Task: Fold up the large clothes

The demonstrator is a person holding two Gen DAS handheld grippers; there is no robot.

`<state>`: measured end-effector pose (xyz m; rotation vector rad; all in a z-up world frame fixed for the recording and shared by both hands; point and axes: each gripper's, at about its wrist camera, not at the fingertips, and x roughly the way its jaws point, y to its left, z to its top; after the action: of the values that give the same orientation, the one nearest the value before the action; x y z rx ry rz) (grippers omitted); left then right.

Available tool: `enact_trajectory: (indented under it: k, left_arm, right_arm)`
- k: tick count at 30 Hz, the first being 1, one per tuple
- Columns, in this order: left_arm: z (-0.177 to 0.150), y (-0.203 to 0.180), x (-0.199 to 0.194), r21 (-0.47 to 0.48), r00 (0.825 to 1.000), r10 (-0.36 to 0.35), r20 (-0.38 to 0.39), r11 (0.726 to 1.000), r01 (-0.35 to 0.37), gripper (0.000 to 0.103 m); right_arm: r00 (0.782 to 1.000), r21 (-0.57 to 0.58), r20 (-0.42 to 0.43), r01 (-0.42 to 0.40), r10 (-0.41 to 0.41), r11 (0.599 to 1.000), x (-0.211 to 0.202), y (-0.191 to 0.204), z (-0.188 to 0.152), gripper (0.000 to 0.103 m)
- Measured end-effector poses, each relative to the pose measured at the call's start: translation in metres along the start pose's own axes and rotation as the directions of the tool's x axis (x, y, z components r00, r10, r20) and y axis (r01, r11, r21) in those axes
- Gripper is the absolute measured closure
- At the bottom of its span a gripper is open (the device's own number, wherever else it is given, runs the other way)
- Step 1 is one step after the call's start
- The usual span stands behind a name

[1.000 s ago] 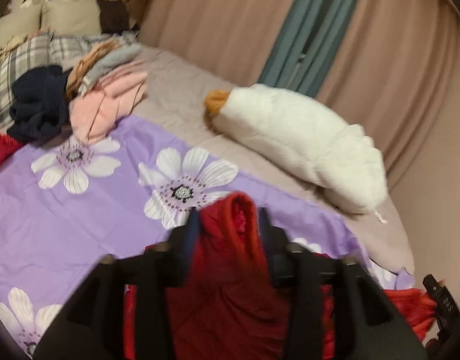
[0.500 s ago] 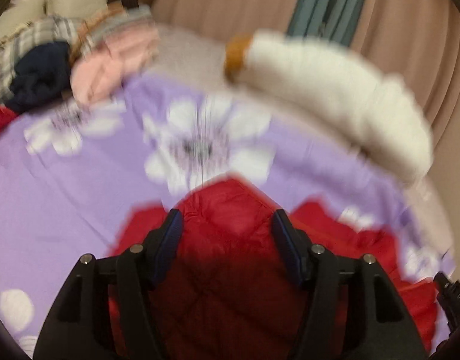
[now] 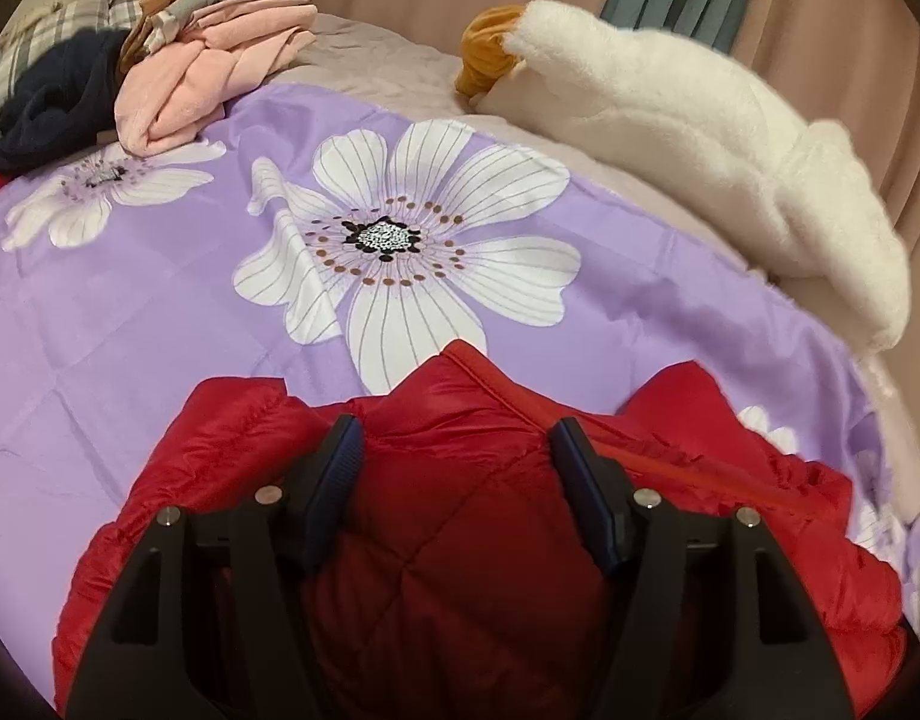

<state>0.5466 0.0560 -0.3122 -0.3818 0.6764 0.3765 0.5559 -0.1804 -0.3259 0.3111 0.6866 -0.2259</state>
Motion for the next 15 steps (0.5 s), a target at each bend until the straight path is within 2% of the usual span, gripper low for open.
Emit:
enact_trajectory:
  k: [1,2,3,4,5,7,8,9,11,13,15]
  left_arm:
    - [0.0,-0.006,-0.002,0.032,0.999,0.042,-0.004,0.999,-0.041,0.037]
    - [0.002,-0.016,-0.01,0.117,0.994,0.109,0.002,0.987,-0.108,0.037]
    - [0.003,-0.025,-0.021,0.206,0.99,0.139,0.016,0.969,-0.139,0.038]
    - [0.004,-0.026,-0.033,0.251,0.992,0.123,0.024,0.96,-0.125,0.038]
    - [0.005,-0.023,-0.045,0.257,0.996,0.087,0.023,0.962,-0.09,0.037]
    - [0.01,0.001,-0.074,0.17,1.0,-0.007,-0.015,0.985,0.009,0.027]
    - [0.012,0.013,-0.084,0.112,0.999,-0.039,-0.033,0.993,0.043,0.019]
    - [0.015,0.034,-0.1,0.019,0.994,-0.1,-0.048,0.995,0.101,0.013]
    - [0.015,0.067,-0.12,-0.093,0.98,-0.191,-0.064,0.978,0.184,0.007]
    - [0.01,0.094,-0.135,-0.134,0.963,-0.253,-0.097,0.962,0.239,0.007]
    - [-0.003,0.116,-0.146,-0.138,0.955,-0.276,-0.109,0.956,0.26,0.007]
  right_arm:
    - [1.0,-0.003,-0.006,0.008,-0.008,1.0,0.001,0.001,0.0,0.053]
    - [0.999,-0.017,-0.024,0.034,-0.034,0.999,0.0,0.004,0.002,0.053]
    - [0.997,-0.052,-0.042,0.062,-0.064,0.997,-0.004,0.008,0.005,0.052]
    - [0.994,-0.11,-0.055,0.085,-0.092,0.99,-0.015,0.013,0.006,0.052]
    - [0.995,-0.131,-0.052,0.081,-0.088,0.988,-0.026,0.013,0.007,0.048]
    - [0.999,-0.143,-0.009,0.046,-0.048,0.989,-0.056,0.005,0.006,0.03]
    - [0.999,-0.14,0.017,0.043,-0.041,0.989,-0.072,-0.001,0.006,0.024]
    - [0.998,-0.126,0.04,0.05,-0.045,0.991,-0.086,-0.01,0.006,0.016]
    - [0.998,-0.067,0.047,0.042,-0.039,0.997,-0.114,-0.035,0.003,0.012]
    - [0.999,-0.026,0.025,-0.022,0.023,0.999,-0.132,-0.059,-0.002,0.011]
    - [1.0,0.017,0.005,-0.031,0.031,0.999,-0.141,-0.08,-0.011,0.01]
